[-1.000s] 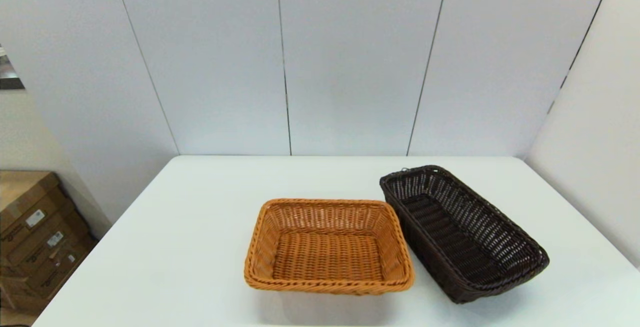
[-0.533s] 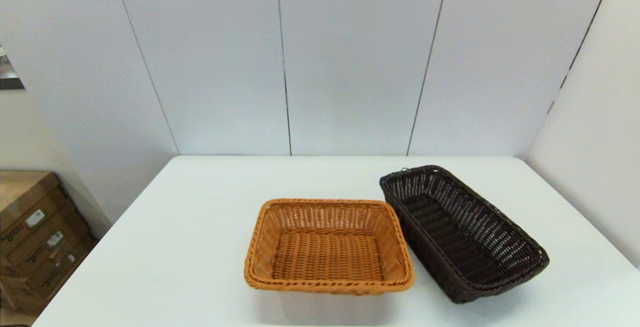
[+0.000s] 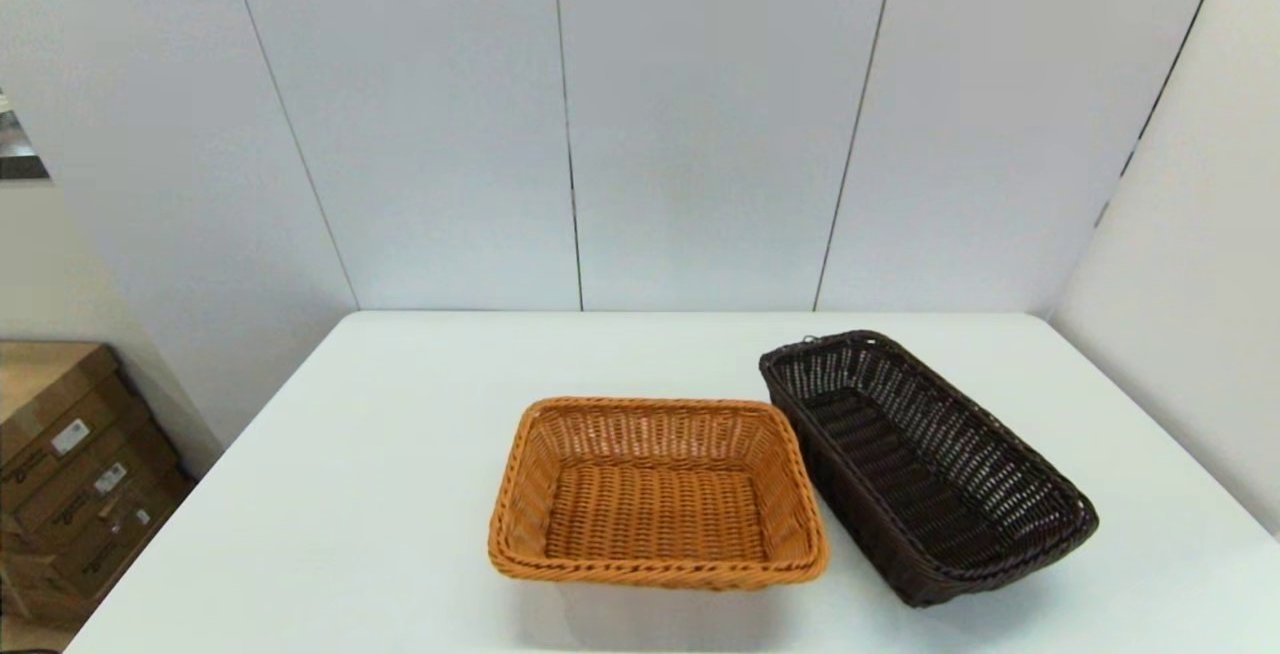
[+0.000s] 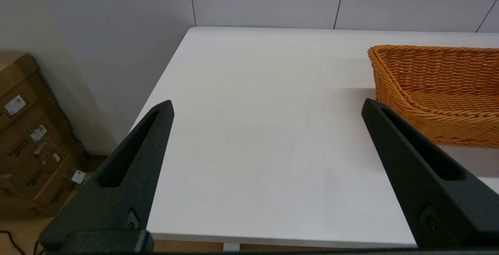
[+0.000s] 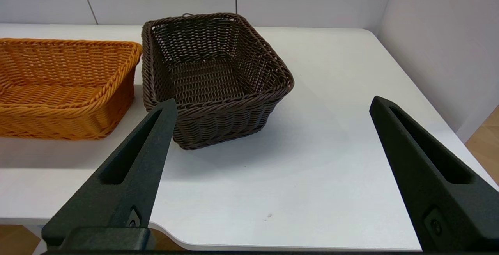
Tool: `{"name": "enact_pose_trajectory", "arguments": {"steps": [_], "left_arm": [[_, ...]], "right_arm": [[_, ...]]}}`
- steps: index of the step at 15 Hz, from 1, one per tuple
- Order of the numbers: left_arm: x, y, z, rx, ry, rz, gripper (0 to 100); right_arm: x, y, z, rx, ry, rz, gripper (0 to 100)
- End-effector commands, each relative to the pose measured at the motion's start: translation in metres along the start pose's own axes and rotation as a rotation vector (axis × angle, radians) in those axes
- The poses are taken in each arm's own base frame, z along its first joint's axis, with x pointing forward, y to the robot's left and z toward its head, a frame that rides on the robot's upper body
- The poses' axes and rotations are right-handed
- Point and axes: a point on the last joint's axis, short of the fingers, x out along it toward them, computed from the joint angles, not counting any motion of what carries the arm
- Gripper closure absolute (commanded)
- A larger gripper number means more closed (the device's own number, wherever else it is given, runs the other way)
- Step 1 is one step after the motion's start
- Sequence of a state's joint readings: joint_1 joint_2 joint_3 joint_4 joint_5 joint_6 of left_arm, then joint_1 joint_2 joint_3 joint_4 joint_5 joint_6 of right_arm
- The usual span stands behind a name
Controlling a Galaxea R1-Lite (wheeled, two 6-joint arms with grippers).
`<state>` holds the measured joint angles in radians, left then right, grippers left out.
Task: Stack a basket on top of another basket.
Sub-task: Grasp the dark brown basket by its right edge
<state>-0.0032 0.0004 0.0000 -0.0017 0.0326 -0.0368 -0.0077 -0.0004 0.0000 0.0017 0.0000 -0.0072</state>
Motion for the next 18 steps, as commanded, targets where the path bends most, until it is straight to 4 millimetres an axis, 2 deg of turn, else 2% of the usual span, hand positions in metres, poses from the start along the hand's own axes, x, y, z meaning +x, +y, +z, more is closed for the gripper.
{"name": "enact_pose_trajectory", "arguments": {"steps": [1, 11, 12, 13, 15, 17, 18], "left_arm": [[0.000, 0.000, 0.000, -0.002, 0.000, 0.001, 0], [0.000, 0.000, 0.000, -0.003, 0.000, 0.001, 0], [0.000, 0.000, 0.000, -0.003, 0.000, 0.001, 0], [0.000, 0.000, 0.000, -0.003, 0.000, 0.001, 0], [0.000, 0.000, 0.000, -0.003, 0.000, 0.001, 0], [0.000, 0.000, 0.000, -0.003, 0.000, 0.001, 0], [0.000, 0.000, 0.000, -0.003, 0.000, 0.001, 0]], "right_arm": [[0.000, 0.000, 0.000, 0.000, -0.001, 0.000, 0], [0.000, 0.000, 0.001, -0.008, -0.004, -0.003, 0], [-0.002, 0.000, 0.008, -0.014, -0.030, -0.011, 0], [-0.008, -0.001, 0.024, -0.012, -0.058, -0.024, 0], [-0.012, -0.001, 0.062, -0.027, 0.007, -0.011, 0], [0.001, 0.000, 0.104, -0.028, 0.073, -0.023, 0], [0.015, -0.001, 0.124, -0.026, 0.125, -0.031, 0]]}}
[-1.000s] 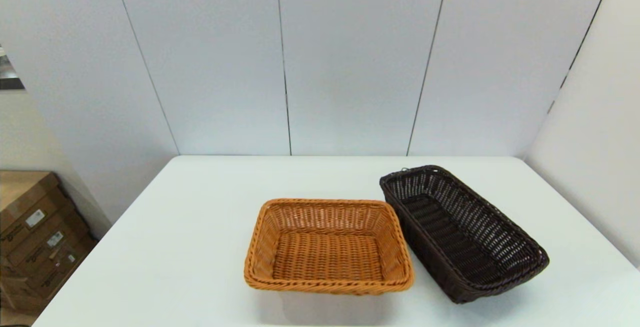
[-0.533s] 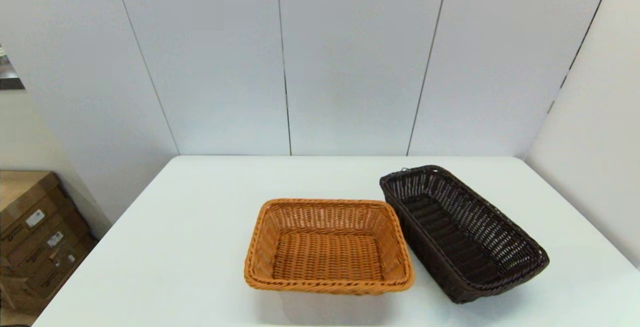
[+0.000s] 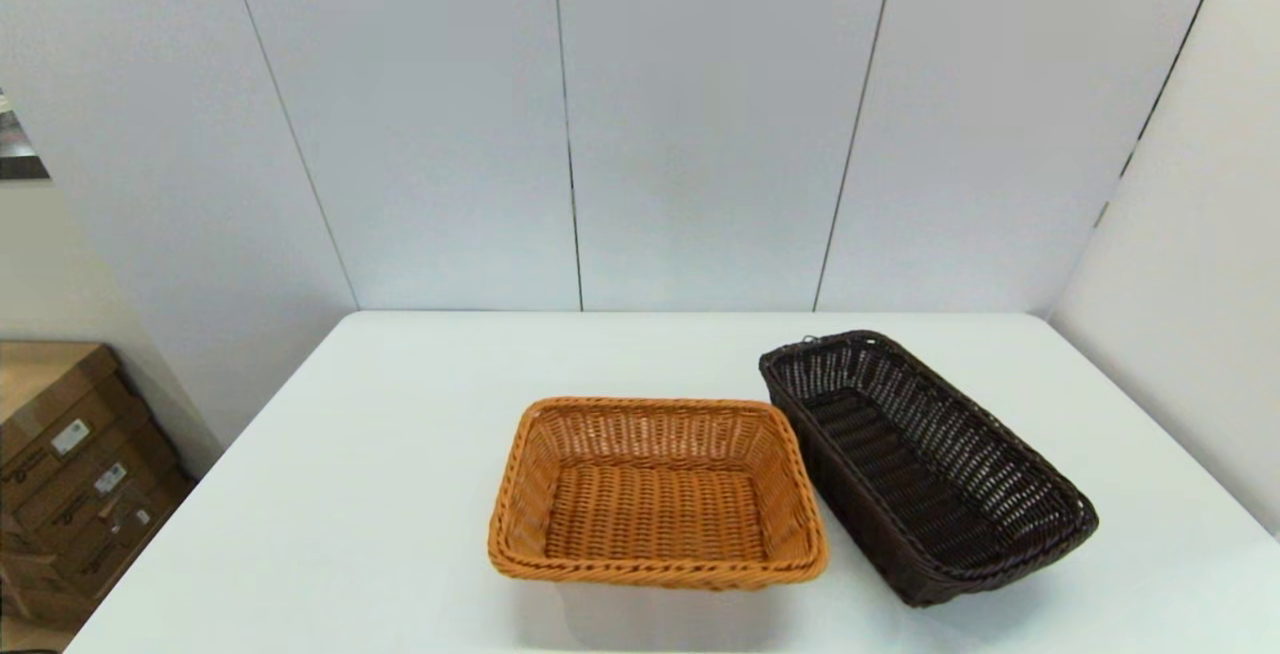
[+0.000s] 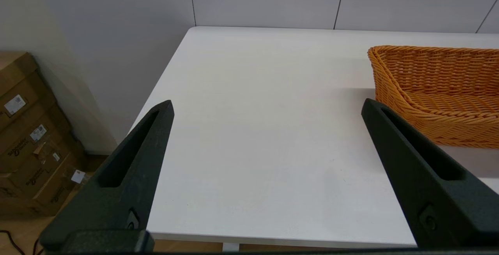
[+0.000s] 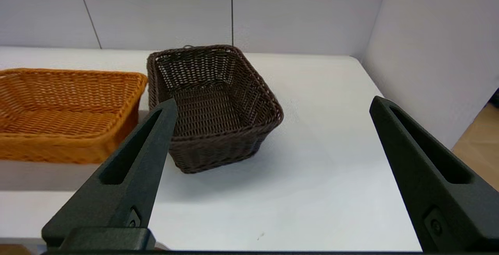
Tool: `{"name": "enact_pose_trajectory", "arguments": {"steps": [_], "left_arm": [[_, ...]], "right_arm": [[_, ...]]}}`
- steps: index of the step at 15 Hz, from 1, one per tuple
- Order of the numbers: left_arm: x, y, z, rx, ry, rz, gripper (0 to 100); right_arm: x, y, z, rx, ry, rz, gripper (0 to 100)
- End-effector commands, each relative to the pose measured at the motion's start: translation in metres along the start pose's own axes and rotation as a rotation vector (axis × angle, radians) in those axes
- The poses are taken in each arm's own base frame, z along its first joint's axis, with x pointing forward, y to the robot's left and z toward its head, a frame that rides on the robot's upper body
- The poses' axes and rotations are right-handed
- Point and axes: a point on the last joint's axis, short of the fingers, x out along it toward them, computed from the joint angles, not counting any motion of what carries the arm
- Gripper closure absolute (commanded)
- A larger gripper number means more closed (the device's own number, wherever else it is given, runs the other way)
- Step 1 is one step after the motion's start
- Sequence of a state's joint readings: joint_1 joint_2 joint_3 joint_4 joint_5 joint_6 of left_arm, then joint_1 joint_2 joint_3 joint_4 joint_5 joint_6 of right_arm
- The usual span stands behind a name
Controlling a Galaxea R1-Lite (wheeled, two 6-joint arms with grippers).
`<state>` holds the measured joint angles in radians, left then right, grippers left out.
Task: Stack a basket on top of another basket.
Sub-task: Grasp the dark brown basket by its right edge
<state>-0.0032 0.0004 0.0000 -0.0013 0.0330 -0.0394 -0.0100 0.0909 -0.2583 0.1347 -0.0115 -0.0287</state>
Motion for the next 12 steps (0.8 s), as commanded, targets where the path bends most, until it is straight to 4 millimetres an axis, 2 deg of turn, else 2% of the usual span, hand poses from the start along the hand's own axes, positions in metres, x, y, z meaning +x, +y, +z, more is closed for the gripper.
{"name": "enact_pose_trajectory", "arguments": {"steps": [1, 3, 6, 10, 12], "left_arm": [[0.000, 0.000, 0.000, -0.001, -0.001, 0.001, 0], [0.000, 0.000, 0.000, -0.001, -0.001, 0.001, 0], [0.000, 0.000, 0.000, -0.001, -0.001, 0.001, 0], [0.000, 0.000, 0.000, -0.001, -0.001, 0.001, 0], [0.000, 0.000, 0.000, -0.001, -0.001, 0.001, 0]], "right_arm": [[0.041, -0.002, 0.074, -0.005, 0.218, -0.021, 0], [0.064, -0.002, 0.084, 0.006, 0.403, -0.005, 0], [0.114, 0.000, 0.089, 0.141, 0.675, -0.010, 0], [0.166, 0.021, 0.081, 0.311, 0.938, -0.042, 0], [0.199, 0.041, 0.060, 0.383, 1.050, -0.199, 0]]}}
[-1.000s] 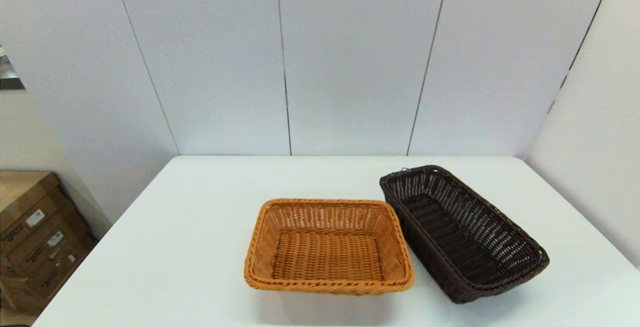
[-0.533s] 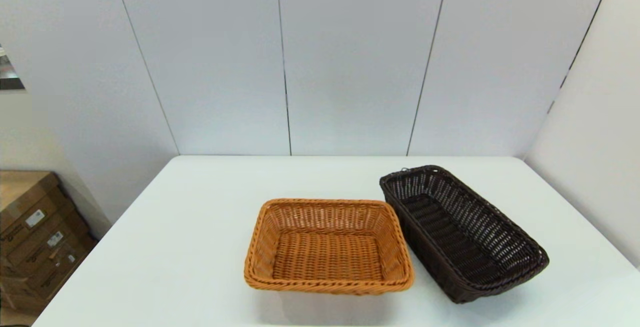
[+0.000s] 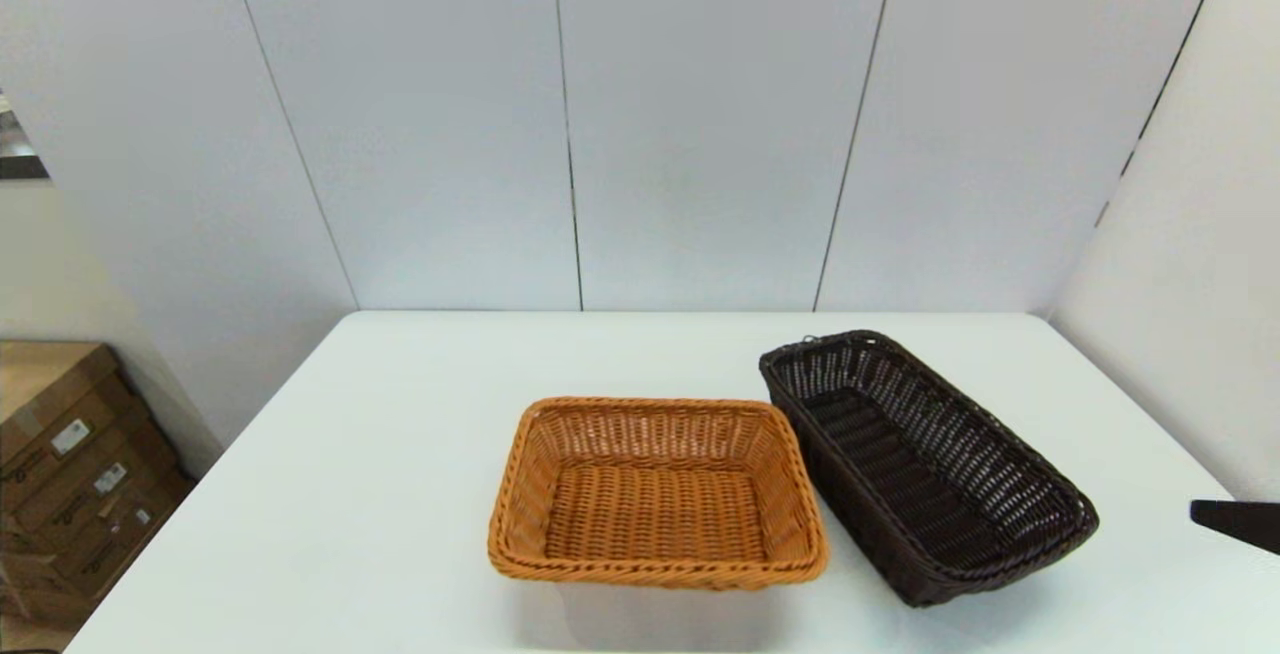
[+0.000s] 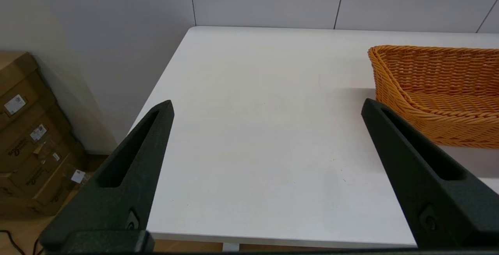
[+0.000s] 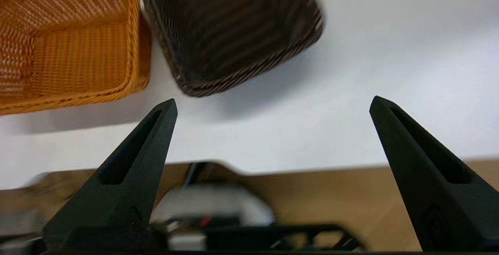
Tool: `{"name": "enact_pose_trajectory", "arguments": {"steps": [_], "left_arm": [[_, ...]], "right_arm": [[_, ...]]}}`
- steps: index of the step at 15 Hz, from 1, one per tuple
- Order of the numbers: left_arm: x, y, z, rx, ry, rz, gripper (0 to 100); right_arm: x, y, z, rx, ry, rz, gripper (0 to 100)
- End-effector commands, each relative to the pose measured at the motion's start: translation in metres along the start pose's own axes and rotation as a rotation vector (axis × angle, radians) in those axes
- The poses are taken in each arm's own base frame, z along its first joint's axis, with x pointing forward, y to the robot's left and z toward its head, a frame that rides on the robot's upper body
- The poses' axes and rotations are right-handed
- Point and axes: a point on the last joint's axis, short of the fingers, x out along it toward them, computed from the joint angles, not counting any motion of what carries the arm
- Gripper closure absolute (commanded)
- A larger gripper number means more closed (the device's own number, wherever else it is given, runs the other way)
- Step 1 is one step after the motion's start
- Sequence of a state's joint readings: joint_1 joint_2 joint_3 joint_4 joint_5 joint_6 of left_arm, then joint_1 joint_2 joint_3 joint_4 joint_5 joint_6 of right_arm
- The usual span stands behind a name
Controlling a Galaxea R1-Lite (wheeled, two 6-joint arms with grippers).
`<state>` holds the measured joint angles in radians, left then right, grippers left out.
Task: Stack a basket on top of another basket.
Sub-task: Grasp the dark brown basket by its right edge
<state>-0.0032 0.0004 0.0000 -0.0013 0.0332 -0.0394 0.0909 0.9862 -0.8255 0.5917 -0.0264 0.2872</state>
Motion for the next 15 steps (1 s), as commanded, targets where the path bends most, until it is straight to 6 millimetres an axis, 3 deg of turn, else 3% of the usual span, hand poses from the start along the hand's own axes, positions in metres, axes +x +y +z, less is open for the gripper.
{"name": "enact_pose_trajectory", "arguments": {"steps": [1, 4, 7, 15], "left_arm": [[0.000, 0.000, 0.000, -0.001, -0.001, 0.001, 0], [0.000, 0.000, 0.000, -0.001, -0.001, 0.001, 0], [0.000, 0.000, 0.000, -0.001, -0.001, 0.001, 0], [0.000, 0.000, 0.000, -0.001, -0.001, 0.001, 0]], "right_arm": [[0.083, 0.041, 0.020, 0.229, 0.270, -0.170, 0], [0.113, 0.051, 0.022, 0.343, 0.289, -0.216, 0], [0.124, 0.051, 0.020, 0.405, 0.309, -0.256, 0], [0.165, 0.033, 0.015, 0.551, 0.319, -0.457, 0]]}}
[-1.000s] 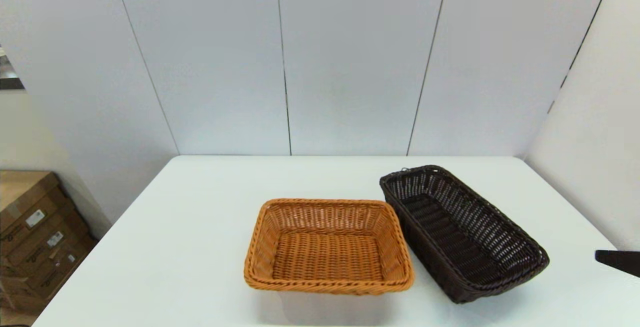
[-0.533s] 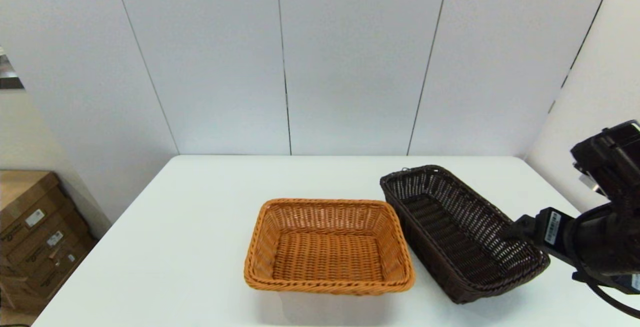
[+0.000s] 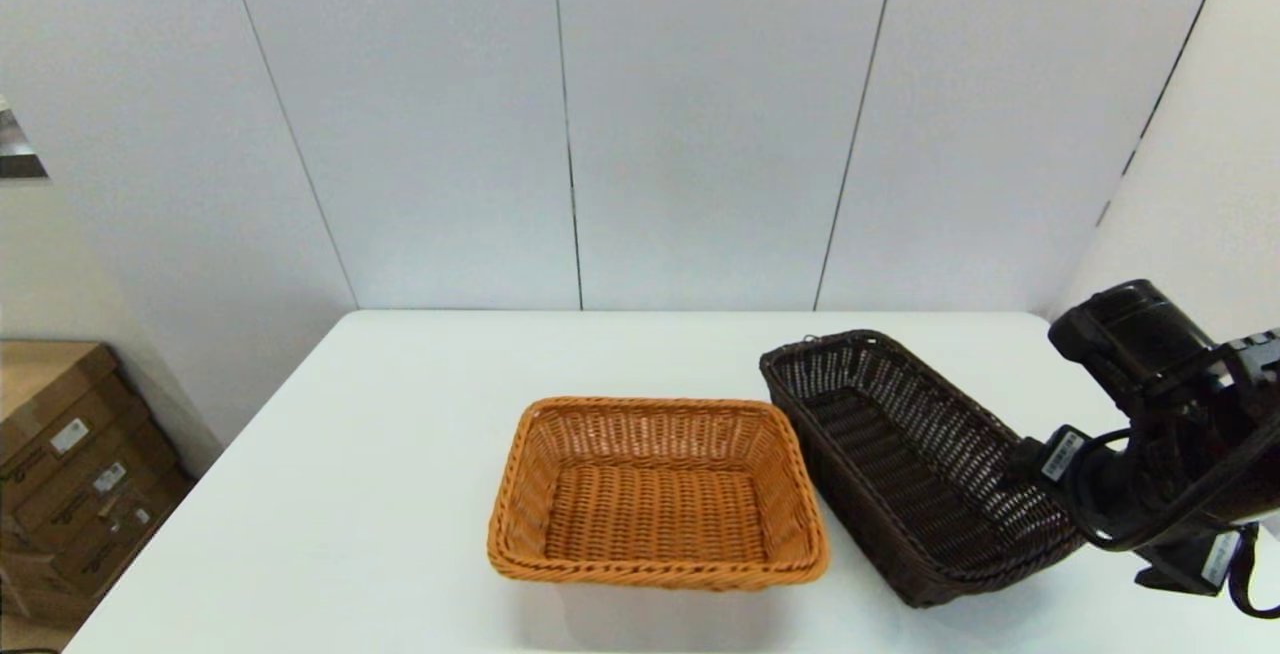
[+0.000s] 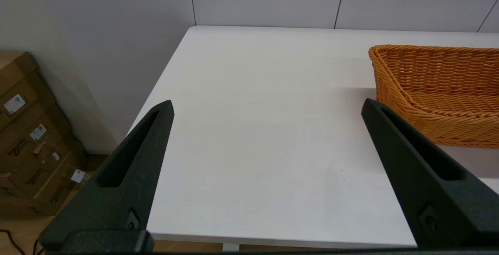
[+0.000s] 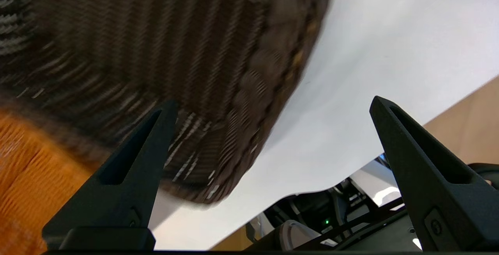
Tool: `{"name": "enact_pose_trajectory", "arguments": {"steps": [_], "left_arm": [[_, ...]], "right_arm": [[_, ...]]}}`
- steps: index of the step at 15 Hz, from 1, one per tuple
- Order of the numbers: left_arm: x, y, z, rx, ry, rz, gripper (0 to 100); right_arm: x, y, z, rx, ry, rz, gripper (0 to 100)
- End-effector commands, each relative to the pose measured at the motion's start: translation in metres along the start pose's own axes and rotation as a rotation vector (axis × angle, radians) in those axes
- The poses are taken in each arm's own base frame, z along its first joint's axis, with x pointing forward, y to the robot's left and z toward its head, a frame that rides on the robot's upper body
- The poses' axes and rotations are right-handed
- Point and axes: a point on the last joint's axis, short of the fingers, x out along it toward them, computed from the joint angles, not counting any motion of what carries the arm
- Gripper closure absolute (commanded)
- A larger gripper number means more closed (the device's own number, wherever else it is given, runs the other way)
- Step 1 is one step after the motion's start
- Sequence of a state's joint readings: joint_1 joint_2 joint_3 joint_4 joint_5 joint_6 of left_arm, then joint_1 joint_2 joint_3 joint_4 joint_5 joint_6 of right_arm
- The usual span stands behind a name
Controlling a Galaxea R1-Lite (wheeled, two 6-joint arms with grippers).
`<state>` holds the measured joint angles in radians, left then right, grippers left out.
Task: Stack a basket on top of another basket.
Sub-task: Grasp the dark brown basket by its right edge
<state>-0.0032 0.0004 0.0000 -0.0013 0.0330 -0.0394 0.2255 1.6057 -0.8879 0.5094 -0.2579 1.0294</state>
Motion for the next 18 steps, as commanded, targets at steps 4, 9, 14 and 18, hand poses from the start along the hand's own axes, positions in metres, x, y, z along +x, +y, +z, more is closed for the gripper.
{"name": "enact_pose_trajectory", "arguments": {"steps": [4, 9, 14, 18], "left_arm": [[0.000, 0.000, 0.000, -0.001, -0.001, 0.001, 0], [0.000, 0.000, 0.000, -0.001, -0.001, 0.001, 0], [0.000, 0.000, 0.000, -0.001, -0.001, 0.001, 0], [0.000, 0.000, 0.000, -0.001, -0.001, 0.001, 0]], "right_arm": [[0.037, 0.003, -0.004, 0.004, 0.072, -0.130, 0], [0.060, 0.011, -0.009, -0.011, 0.148, -0.163, 0], [0.069, 0.020, -0.007, 0.015, 0.220, -0.068, 0], [0.076, 0.016, -0.005, 0.029, 0.228, -0.101, 0]]}}
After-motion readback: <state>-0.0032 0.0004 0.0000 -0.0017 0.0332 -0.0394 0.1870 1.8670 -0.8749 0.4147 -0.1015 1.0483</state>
